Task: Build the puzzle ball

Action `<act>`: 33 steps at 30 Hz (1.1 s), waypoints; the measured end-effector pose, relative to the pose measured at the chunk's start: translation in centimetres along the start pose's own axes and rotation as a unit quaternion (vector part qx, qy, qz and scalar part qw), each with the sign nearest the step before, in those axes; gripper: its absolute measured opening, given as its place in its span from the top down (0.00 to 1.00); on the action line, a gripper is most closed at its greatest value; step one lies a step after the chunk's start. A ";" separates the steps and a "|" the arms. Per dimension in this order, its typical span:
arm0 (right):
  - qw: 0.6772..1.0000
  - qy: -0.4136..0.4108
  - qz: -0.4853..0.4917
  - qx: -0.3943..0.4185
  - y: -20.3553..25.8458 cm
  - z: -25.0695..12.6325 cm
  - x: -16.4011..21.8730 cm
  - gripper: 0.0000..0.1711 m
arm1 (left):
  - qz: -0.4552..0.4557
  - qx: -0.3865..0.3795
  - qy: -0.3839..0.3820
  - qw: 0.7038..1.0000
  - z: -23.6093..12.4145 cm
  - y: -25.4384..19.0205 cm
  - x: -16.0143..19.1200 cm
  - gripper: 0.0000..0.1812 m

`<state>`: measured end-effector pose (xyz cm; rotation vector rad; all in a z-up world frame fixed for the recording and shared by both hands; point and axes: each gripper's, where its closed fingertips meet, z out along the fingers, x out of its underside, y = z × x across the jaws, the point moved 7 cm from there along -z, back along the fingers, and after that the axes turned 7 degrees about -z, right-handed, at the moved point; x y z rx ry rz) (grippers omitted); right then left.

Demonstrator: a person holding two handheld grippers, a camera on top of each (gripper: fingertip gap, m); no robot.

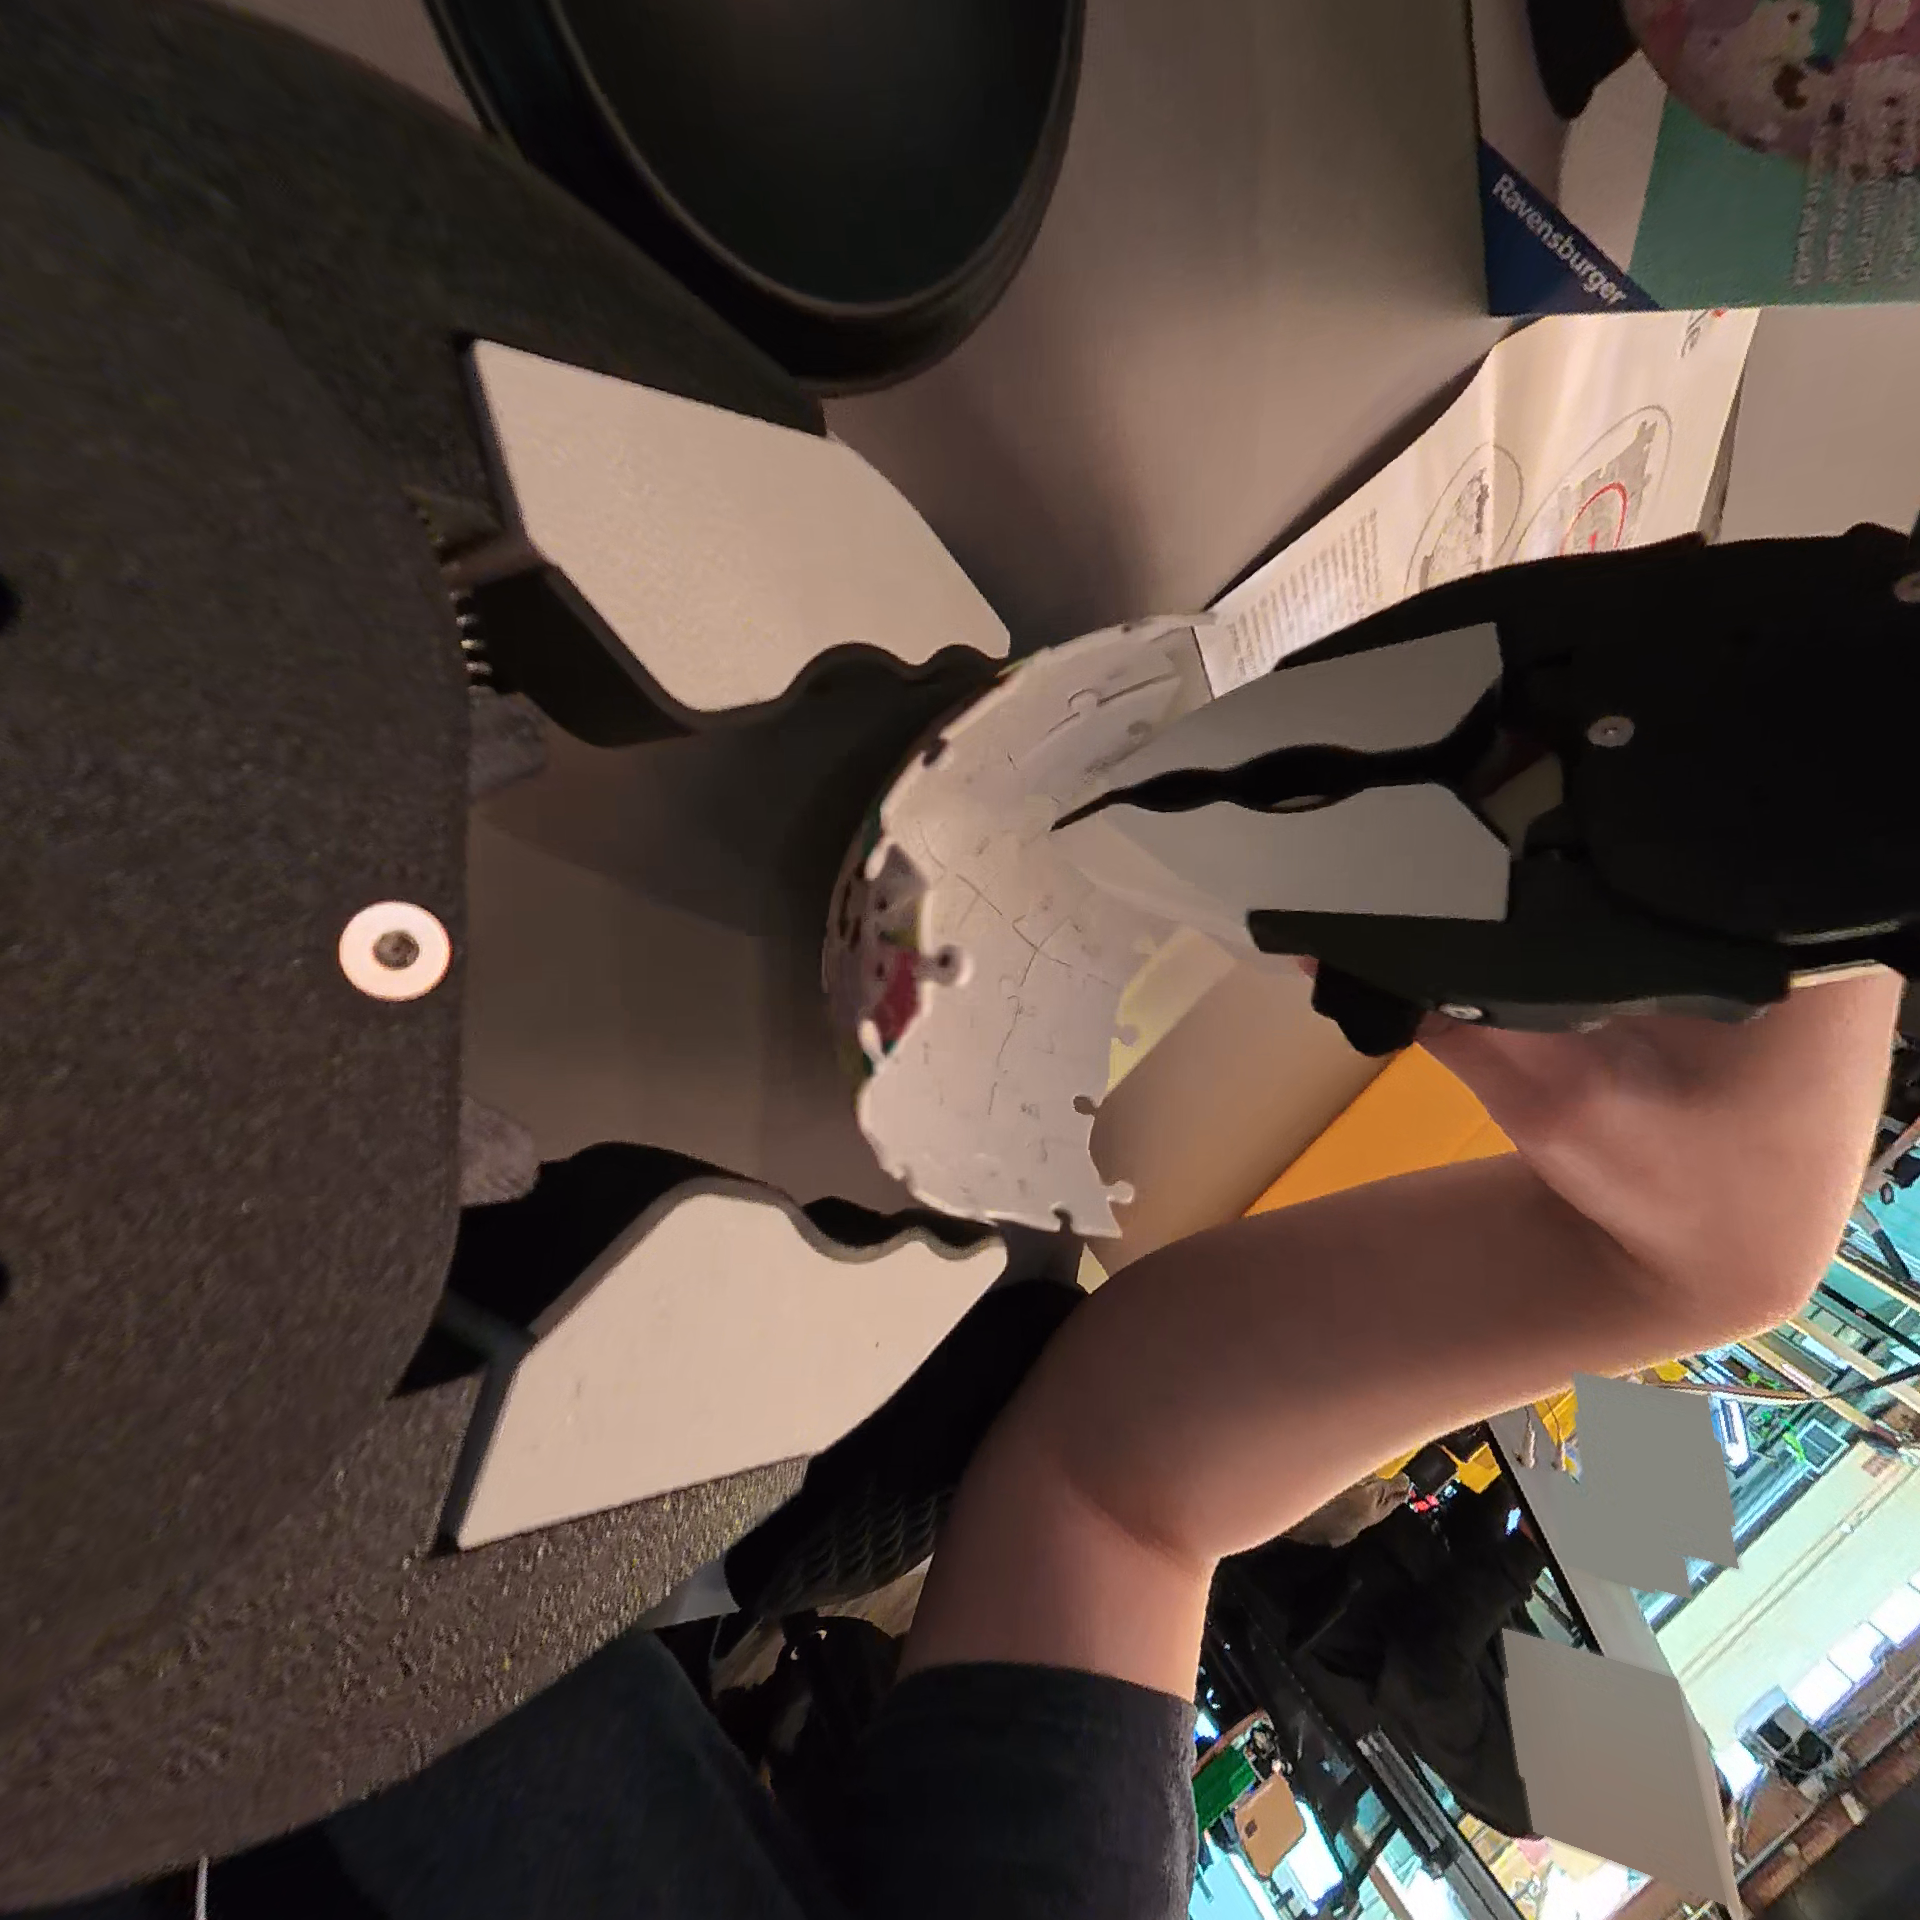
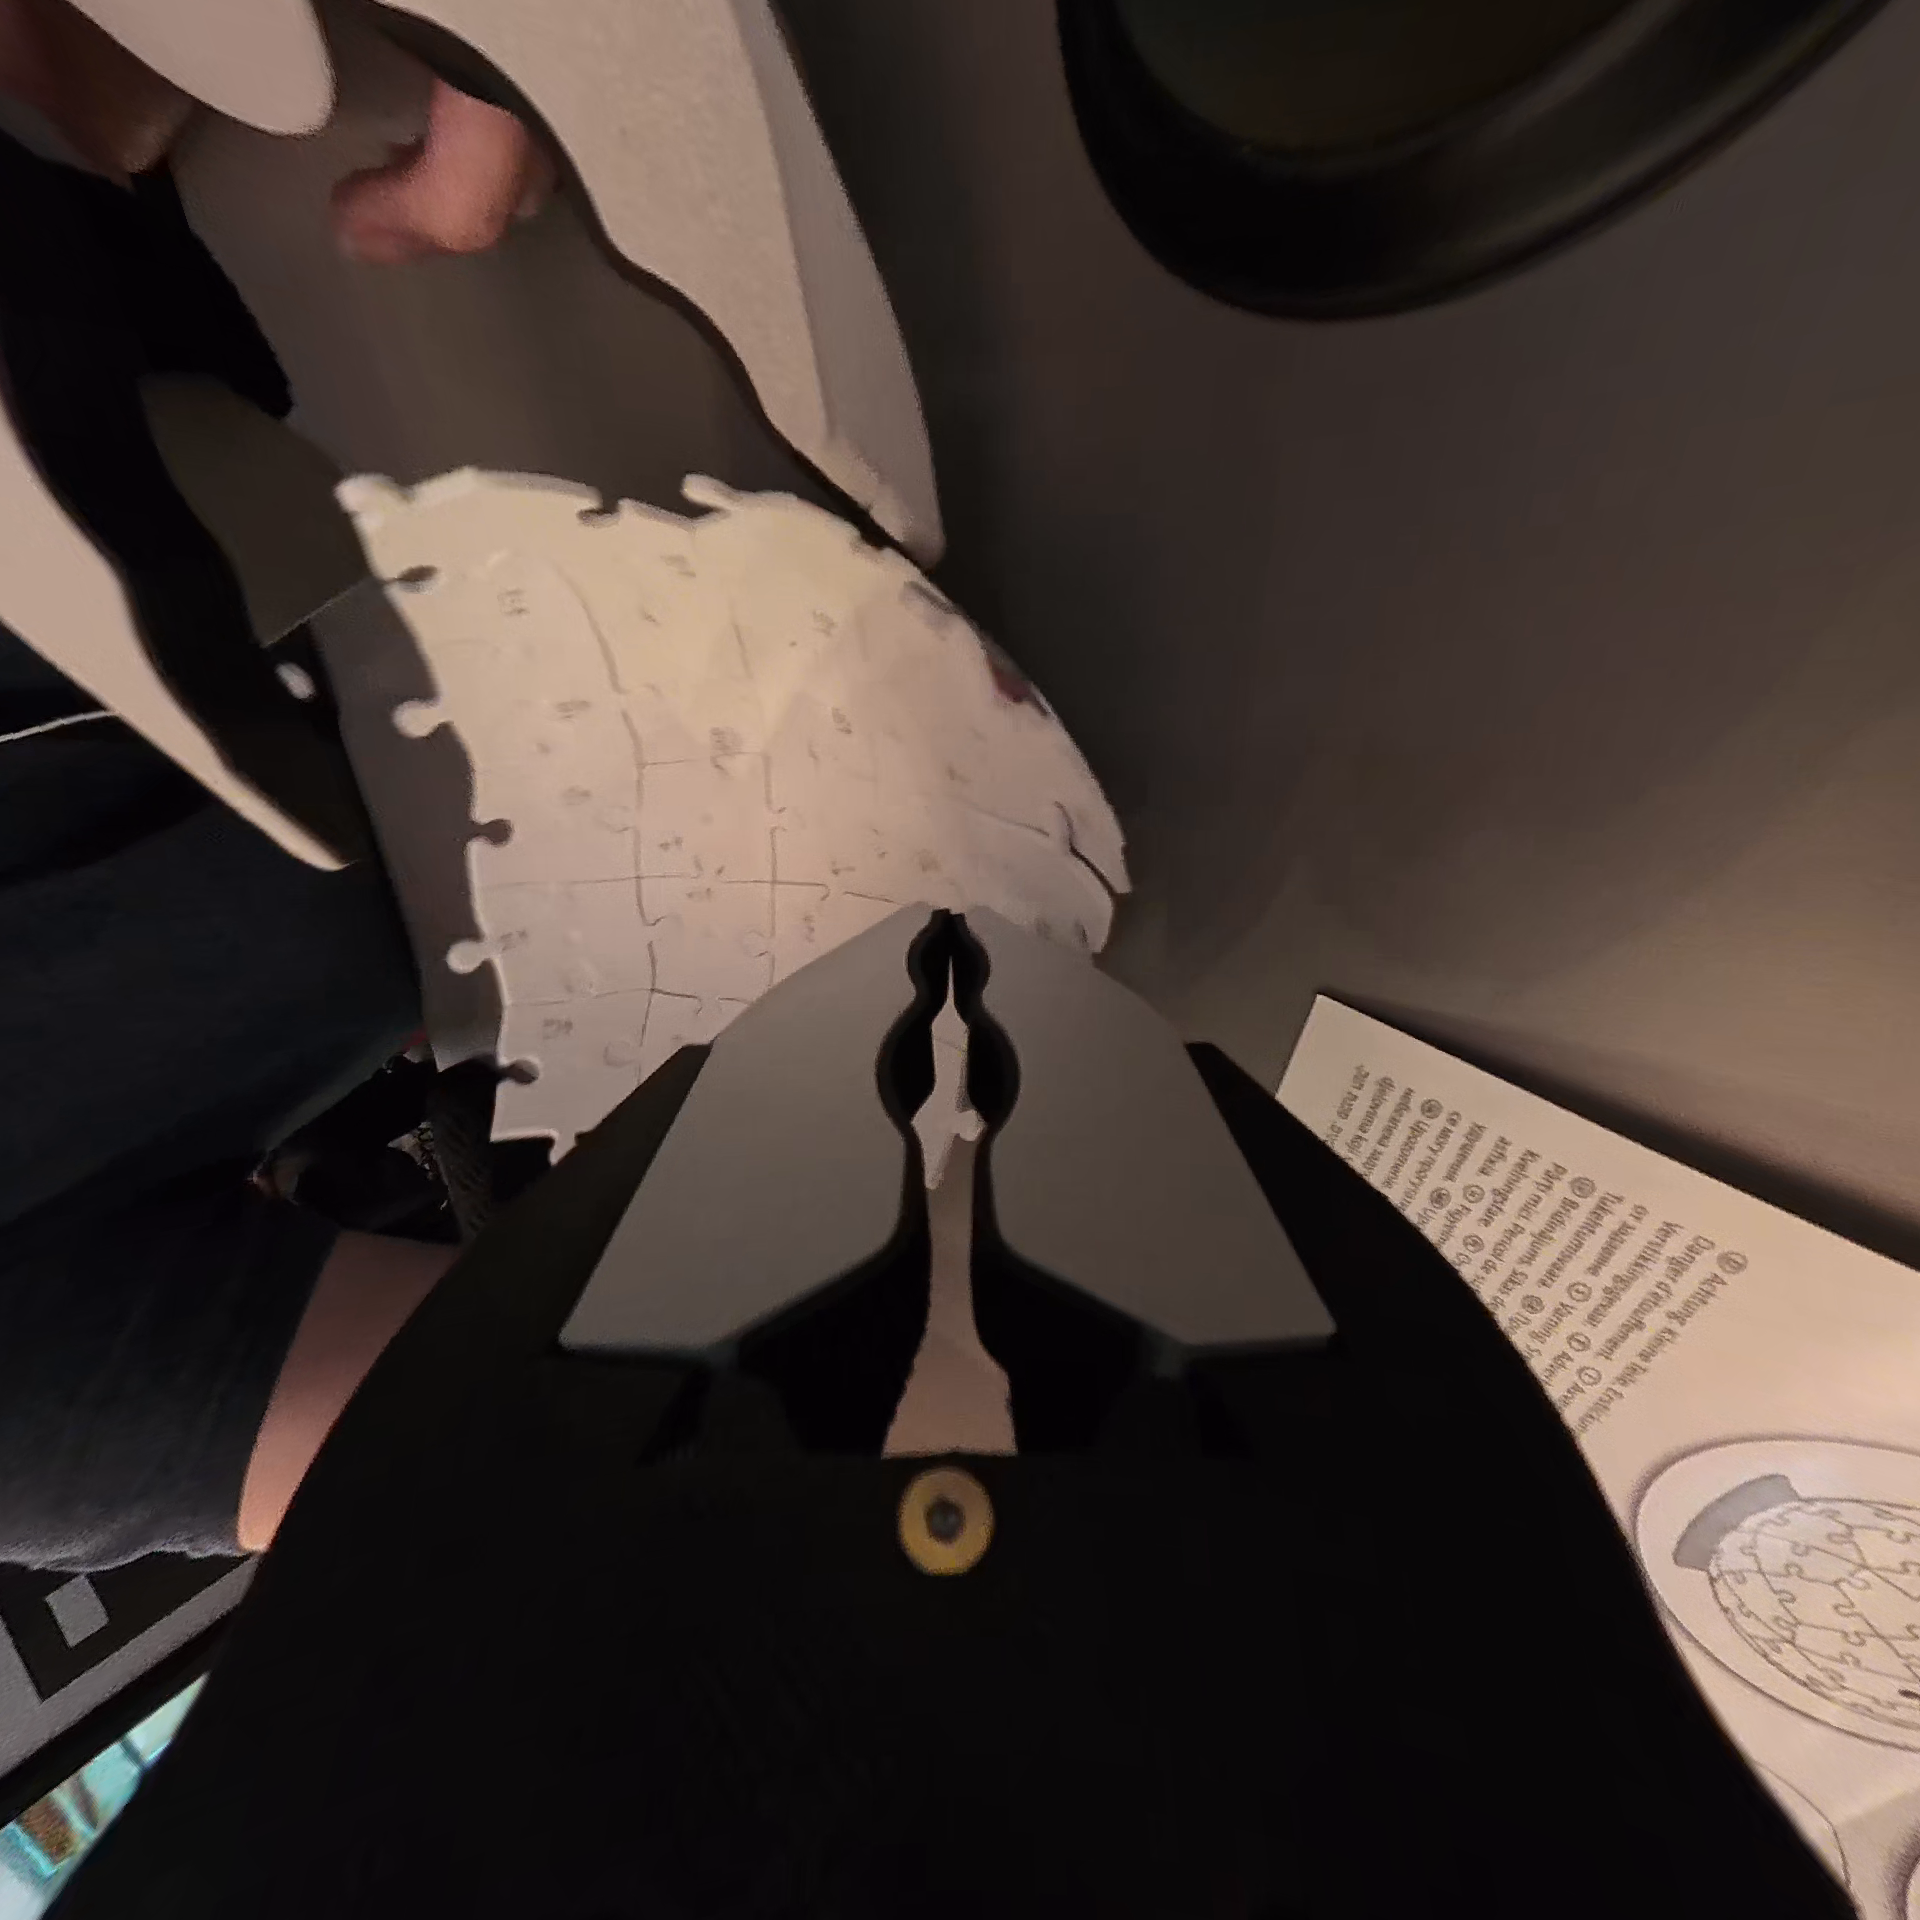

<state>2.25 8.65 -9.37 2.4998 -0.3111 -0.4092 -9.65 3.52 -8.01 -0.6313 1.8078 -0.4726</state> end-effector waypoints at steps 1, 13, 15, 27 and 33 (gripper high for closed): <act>1.000 -0.008 -0.005 0.001 0.1 -0.2 -0.1 1.00 | 0.000 -0.001 0.000 1.000 0.0 0.0 0.0 0.47; 0.982 -0.028 -0.141 0.121 0.1 -1.3 -1.4 0.99 | -0.005 -0.009 0.011 1.000 0.1 0.2 0.1 0.44; 0.982 -0.023 -0.140 0.127 -0.1 -1.1 -1.5 0.99 | -0.006 -0.009 0.013 1.000 0.1 0.2 0.2 0.44; 0.984 -0.029 -0.123 0.121 -0.8 -0.2 -2.3 0.99 | 0.039 -0.067 0.048 0.996 -1.1 1.1 0.4 0.43; 0.988 -0.029 -0.100 0.117 -0.9 0.0 -2.7 0.99 | 0.104 -0.071 0.046 0.991 -1.0 0.2 0.3 0.43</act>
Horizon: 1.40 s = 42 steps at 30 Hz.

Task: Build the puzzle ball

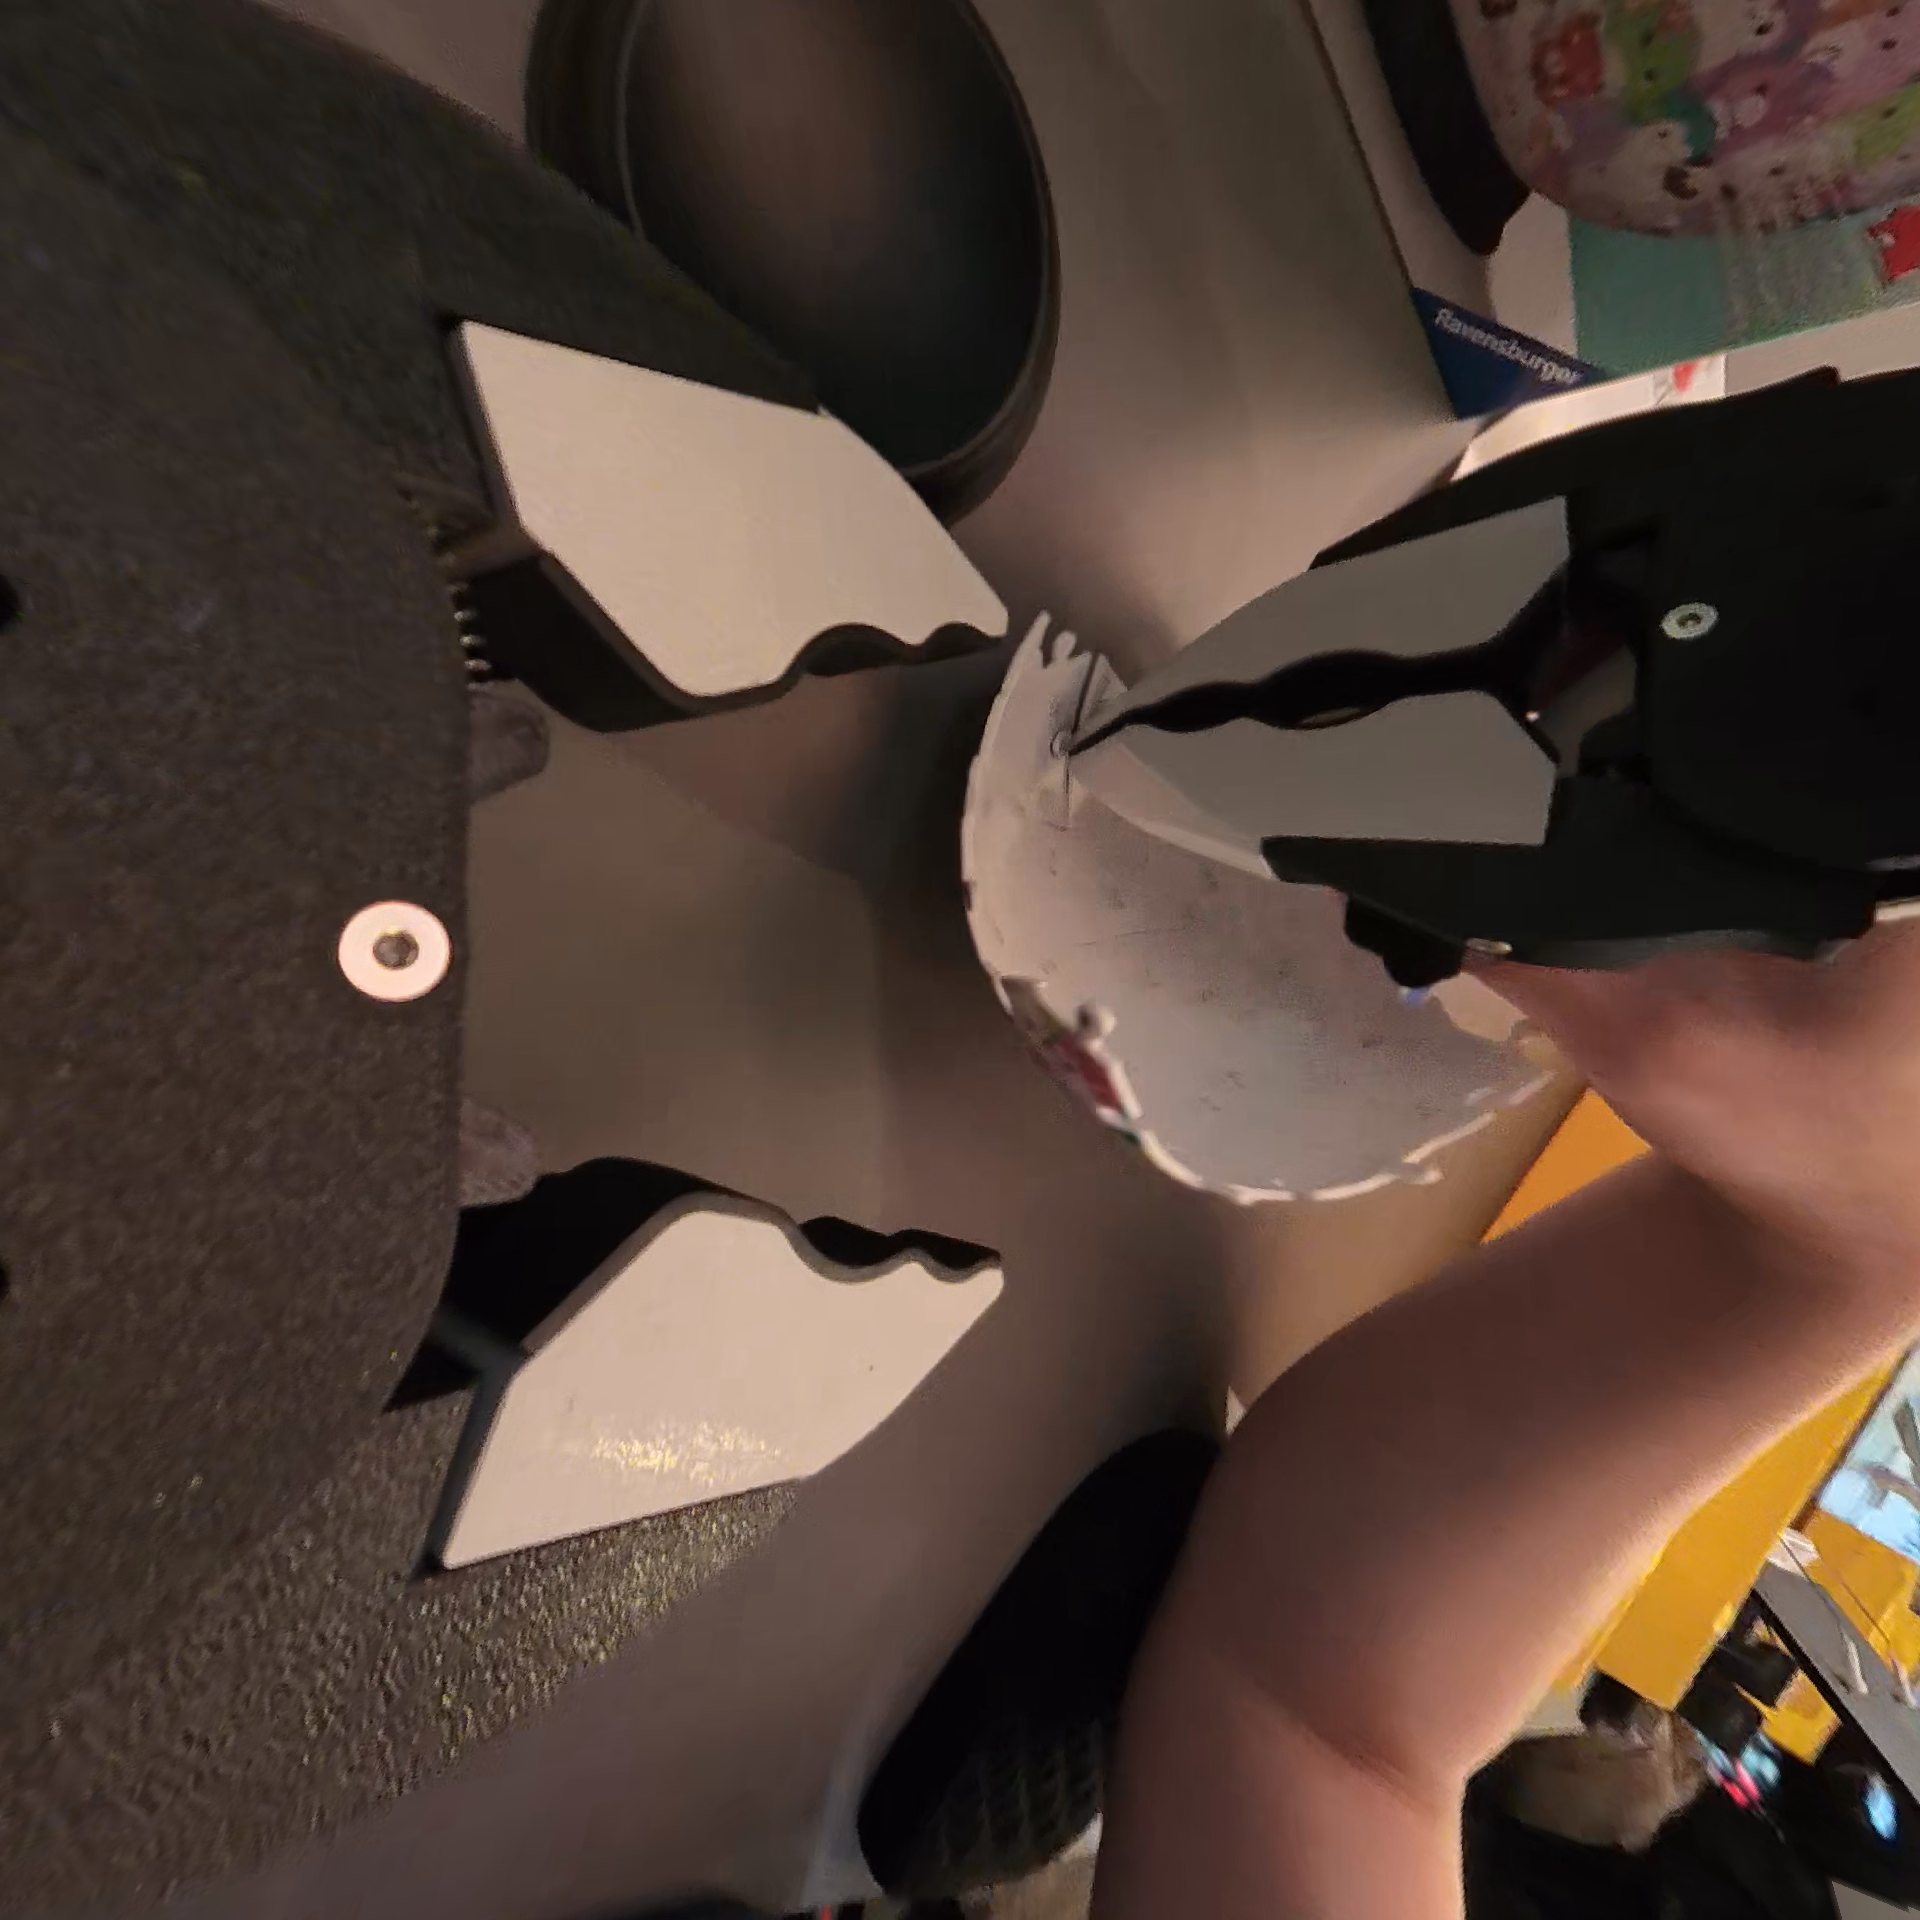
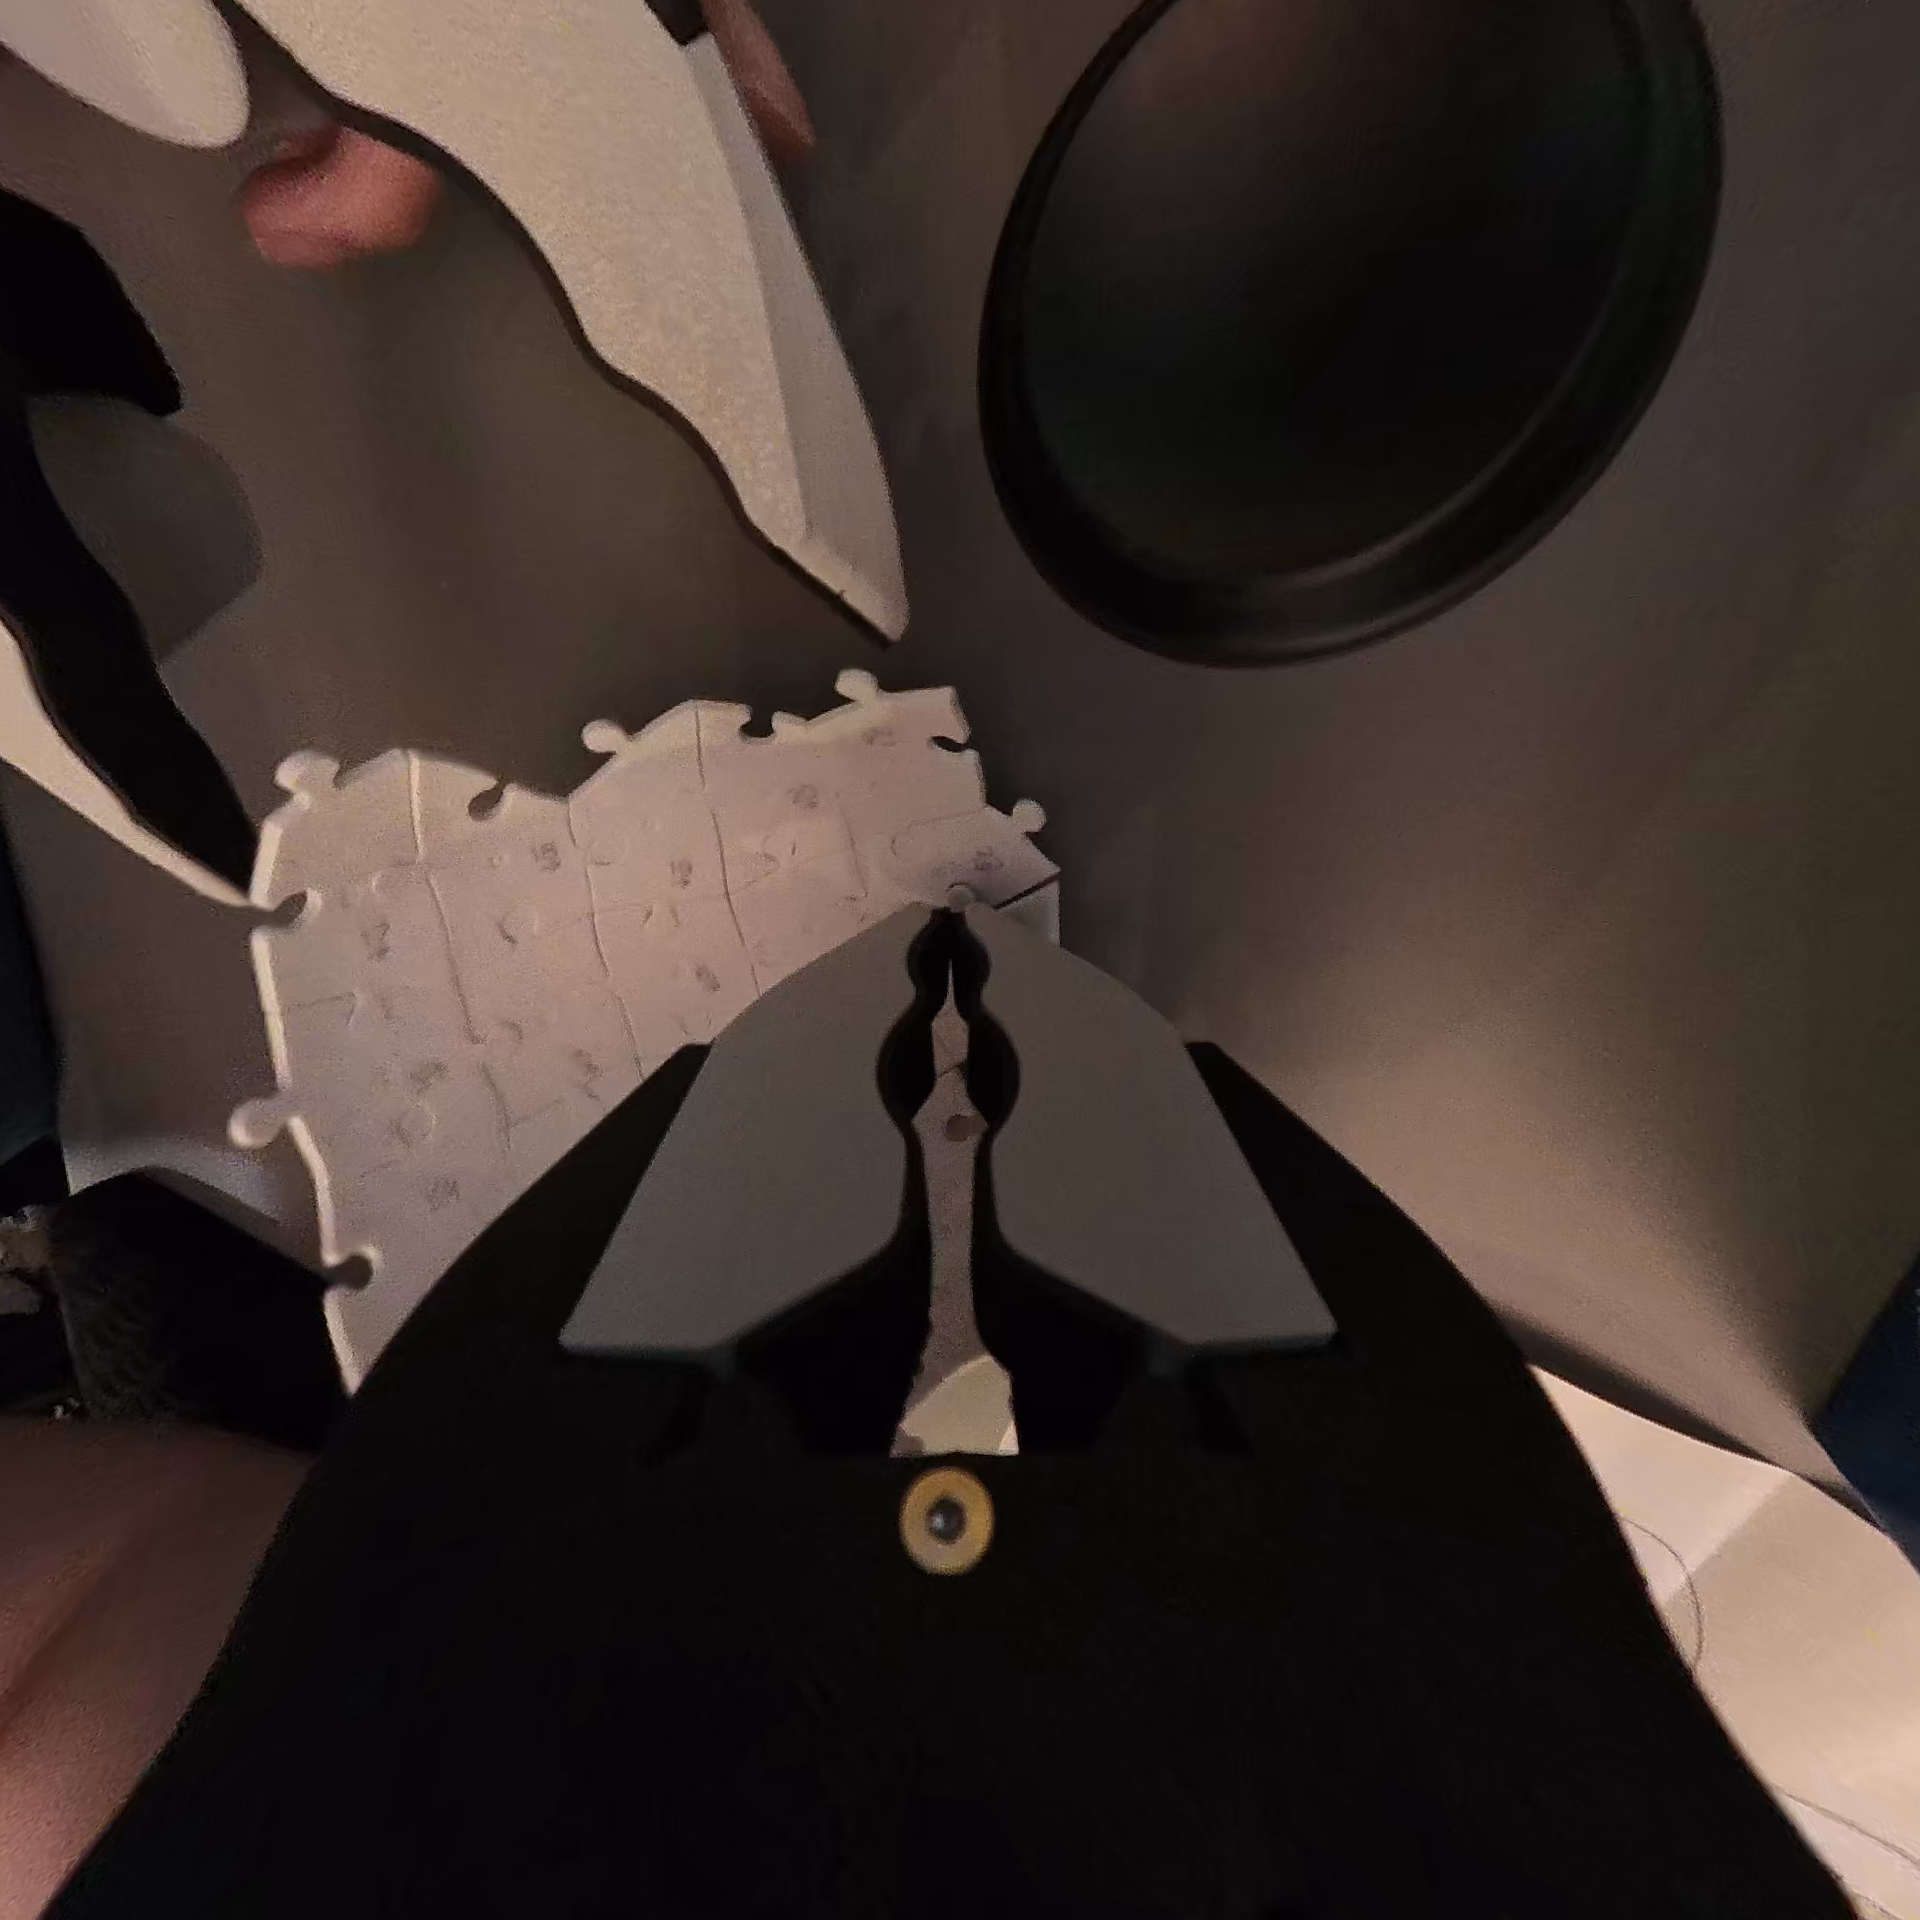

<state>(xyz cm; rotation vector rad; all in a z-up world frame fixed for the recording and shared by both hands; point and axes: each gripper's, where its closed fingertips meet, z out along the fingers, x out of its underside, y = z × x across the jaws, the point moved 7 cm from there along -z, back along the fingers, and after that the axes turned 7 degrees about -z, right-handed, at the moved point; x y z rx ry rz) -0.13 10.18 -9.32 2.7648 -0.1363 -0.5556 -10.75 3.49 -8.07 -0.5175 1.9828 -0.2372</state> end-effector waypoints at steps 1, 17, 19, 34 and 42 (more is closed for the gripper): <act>1.000 0.002 0.006 0.000 0.0 0.0 0.0 0.99 | 0.007 -0.011 0.003 1.000 0.0 0.1 0.1 0.42; 0.995 0.068 0.051 0.045 1.0 0.4 -1.0 0.99 | 0.008 -0.042 0.005 0.999 -0.5 0.0 0.6 0.44; 0.994 0.069 0.062 0.050 0.9 0.4 -0.9 0.99 | -0.011 -0.071 0.002 0.997 -0.4 0.1 0.8 0.42; 0.987 0.030 0.156 -0.005 1.0 0.3 -0.4 1.00 | -0.094 -0.083 -0.037 0.991 1.0 0.0 0.3 0.34; 0.997 0.019 0.020 0.068 1.5 -2.4 -0.2 0.99 | -0.102 -0.084 -0.038 0.991 0.3 0.9 0.3 0.38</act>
